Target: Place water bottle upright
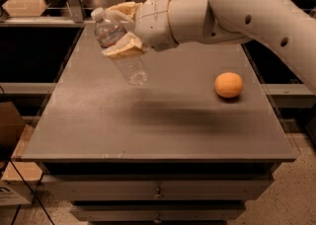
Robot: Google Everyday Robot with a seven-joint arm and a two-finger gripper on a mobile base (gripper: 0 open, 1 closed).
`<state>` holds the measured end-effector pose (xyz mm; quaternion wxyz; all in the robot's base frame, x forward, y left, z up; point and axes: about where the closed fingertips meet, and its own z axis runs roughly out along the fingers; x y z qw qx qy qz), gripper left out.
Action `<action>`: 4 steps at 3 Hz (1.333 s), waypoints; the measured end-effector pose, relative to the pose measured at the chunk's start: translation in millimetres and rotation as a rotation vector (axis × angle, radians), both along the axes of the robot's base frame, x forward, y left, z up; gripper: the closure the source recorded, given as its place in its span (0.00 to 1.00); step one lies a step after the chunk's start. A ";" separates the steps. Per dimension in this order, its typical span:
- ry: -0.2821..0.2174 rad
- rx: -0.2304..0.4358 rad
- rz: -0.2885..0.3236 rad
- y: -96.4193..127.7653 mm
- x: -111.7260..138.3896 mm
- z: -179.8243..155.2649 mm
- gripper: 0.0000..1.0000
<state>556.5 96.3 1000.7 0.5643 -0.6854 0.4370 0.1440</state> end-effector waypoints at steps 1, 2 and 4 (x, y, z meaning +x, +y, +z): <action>-0.009 0.080 -0.024 -9.6 1.6 1.0 1.00; -0.017 0.148 -0.031 -17.5 2.5 -1.0 1.00; -0.029 0.219 -0.028 -27.2 4.5 -11.2 0.83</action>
Offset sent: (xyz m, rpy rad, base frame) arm 0.0063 -0.0337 -0.0048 0.2328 -0.0264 -0.0476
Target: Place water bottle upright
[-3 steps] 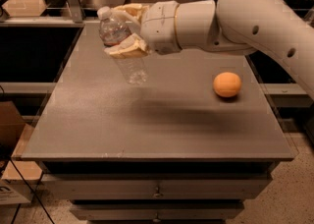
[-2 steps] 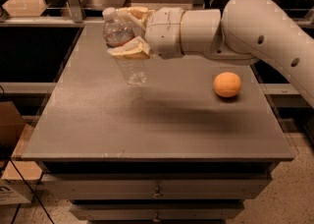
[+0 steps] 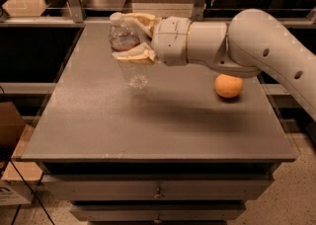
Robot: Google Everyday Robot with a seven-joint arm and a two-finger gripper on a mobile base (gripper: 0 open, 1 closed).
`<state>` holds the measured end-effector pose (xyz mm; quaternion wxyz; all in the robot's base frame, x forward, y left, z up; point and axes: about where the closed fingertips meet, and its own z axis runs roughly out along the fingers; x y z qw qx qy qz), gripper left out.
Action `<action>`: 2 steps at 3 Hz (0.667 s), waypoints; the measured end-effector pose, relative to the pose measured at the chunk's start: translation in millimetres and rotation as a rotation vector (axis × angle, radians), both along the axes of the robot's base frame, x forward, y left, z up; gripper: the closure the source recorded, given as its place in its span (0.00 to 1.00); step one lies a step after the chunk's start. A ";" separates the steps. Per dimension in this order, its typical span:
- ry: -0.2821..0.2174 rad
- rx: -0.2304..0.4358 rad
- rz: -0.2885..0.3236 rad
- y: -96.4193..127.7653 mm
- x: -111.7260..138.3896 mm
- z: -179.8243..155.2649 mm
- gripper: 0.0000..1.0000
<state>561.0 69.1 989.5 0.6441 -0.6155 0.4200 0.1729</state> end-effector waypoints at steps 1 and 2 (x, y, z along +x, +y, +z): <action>0.007 0.024 -0.001 -3.3 1.2 -7.1 0.59; 0.022 0.047 -0.006 -6.4 2.9 -16.0 0.36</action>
Offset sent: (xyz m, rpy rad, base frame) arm 0.0074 -0.0160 -0.0286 0.0775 0.0434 -0.0224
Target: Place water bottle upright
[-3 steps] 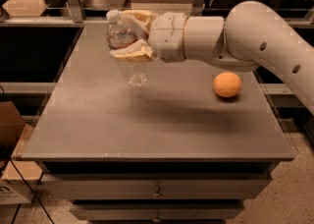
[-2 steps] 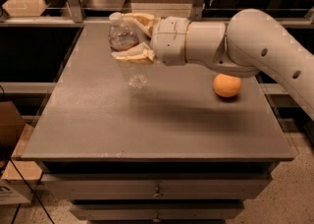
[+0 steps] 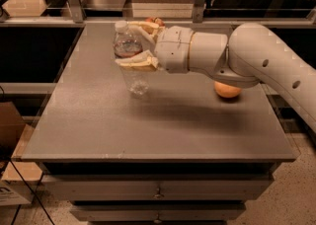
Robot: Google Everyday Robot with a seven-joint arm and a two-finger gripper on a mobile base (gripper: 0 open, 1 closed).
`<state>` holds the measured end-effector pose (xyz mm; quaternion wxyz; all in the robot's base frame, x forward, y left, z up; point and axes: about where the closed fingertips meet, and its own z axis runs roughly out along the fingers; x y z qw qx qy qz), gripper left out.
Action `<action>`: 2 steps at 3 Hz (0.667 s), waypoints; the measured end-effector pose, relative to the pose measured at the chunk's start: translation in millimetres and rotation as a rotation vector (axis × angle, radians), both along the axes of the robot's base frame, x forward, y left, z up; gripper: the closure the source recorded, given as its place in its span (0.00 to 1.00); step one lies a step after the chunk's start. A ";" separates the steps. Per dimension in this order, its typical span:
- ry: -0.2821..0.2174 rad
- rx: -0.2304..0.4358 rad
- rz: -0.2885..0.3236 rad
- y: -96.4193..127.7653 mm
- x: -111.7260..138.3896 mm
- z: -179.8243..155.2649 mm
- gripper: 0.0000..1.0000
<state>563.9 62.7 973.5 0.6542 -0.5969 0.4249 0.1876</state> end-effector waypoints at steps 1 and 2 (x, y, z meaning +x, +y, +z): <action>0.008 0.020 -0.008 -3.0 0.5 -5.6 0.13; 0.013 0.034 -0.015 -5.5 0.7 -9.2 0.00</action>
Offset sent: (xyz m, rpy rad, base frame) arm 0.0031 -0.0140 -0.0147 0.0505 0.0199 -0.0331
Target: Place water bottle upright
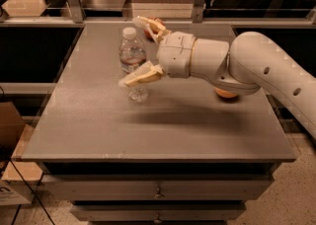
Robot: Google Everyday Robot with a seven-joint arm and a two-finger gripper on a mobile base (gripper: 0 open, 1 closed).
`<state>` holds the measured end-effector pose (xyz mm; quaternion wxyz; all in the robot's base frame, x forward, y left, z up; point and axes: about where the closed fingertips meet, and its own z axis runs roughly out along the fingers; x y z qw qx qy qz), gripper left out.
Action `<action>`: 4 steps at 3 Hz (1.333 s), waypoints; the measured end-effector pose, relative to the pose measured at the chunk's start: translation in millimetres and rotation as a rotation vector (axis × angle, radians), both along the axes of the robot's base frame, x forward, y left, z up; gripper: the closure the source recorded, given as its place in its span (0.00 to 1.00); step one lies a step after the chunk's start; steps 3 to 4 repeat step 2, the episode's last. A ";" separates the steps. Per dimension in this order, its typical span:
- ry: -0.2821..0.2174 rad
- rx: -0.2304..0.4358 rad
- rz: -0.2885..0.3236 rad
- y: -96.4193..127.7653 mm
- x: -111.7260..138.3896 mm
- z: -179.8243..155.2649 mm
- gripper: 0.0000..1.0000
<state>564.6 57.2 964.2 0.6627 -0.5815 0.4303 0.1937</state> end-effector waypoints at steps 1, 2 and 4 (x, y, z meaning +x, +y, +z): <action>0.001 0.003 -0.002 -0.5 0.0 -0.7 0.00; 0.027 -0.015 -0.028 0.8 0.3 -1.6 0.00; 0.027 -0.015 -0.028 0.8 0.3 -1.6 0.00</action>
Offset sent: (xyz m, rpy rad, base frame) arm 0.0027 -0.0028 -0.0041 -0.0404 0.0691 -0.0748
